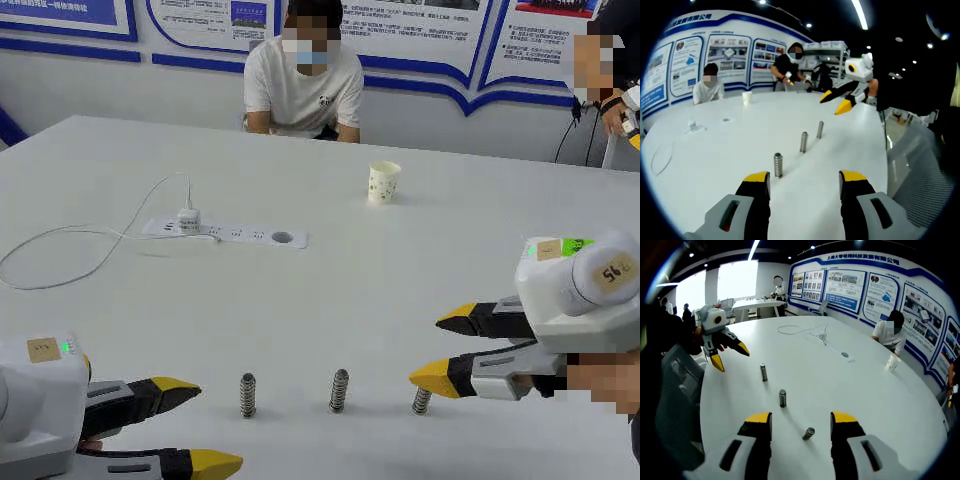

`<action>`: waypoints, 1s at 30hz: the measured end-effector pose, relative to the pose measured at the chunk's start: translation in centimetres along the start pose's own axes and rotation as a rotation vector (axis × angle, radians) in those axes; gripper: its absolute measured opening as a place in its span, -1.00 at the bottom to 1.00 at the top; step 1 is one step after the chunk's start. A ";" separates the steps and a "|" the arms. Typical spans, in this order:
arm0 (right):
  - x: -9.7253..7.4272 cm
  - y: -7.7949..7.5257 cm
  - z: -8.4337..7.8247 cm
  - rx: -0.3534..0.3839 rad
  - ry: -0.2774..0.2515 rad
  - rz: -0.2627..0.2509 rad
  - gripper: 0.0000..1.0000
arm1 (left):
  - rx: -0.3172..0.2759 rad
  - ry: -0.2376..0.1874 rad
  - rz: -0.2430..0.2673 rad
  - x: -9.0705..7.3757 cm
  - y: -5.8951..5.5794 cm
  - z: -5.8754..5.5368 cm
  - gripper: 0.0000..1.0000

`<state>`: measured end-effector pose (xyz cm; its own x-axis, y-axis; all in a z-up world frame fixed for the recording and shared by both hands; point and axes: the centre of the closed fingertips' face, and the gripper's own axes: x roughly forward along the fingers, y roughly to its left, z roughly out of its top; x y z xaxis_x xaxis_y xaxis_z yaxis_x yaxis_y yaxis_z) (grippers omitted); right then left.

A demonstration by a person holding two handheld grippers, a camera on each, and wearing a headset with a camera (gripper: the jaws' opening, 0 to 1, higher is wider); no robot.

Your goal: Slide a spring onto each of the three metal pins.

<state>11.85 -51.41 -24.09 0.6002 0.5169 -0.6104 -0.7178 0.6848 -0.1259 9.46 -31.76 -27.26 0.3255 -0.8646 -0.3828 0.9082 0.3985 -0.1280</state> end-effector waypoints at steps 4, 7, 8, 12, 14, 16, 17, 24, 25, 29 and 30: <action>-0.4 0.2 -1.0 0.016 -0.011 -0.006 -0.02 | -0.001 0.001 0.001 0.0 0.0 -0.1 0.14; -0.6 0.5 -1.5 0.027 -0.025 -0.004 0.00 | -0.002 0.000 0.002 0.0 0.0 -0.1 0.15; -0.7 0.6 -1.7 0.025 -0.034 -0.001 0.01 | -0.004 -0.001 0.003 0.0 0.0 -0.1 0.15; -1.0 0.7 -2.8 0.046 -0.037 -0.014 0.04 | -0.008 -0.001 0.004 0.0 0.0 -0.3 0.16; -1.2 0.8 -3.3 0.067 -0.049 -0.017 0.05 | -0.008 0.002 0.005 0.0 0.0 -0.4 0.16; -1.4 1.0 -3.8 0.074 -0.054 -0.018 0.06 | -0.012 0.001 0.006 -0.1 0.0 -0.4 0.17; -1.4 1.1 -4.0 0.079 -0.056 -0.020 0.07 | -0.012 0.001 0.006 -0.1 0.0 -0.4 0.17; -1.8 1.4 -4.9 0.102 -0.099 -0.039 0.11 | -0.014 0.003 0.006 -0.1 -0.1 -0.7 0.17; -1.9 1.4 -4.9 0.106 -0.106 -0.045 0.13 | -0.014 0.004 0.007 -0.1 -0.1 -0.7 0.18; -2.1 1.6 -5.4 0.125 -0.117 -0.058 0.14 | -0.018 0.004 0.010 -0.1 -0.1 -0.8 0.18; -2.2 1.6 -5.6 0.126 -0.117 -0.062 0.14 | -0.019 0.003 0.011 -0.2 -0.1 -0.8 0.18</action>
<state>7.42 -54.30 -27.31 0.6841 0.5232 -0.5082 -0.6328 0.7723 -0.0566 9.07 -31.42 -27.96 0.3342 -0.8594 -0.3869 0.8997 0.4132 -0.1408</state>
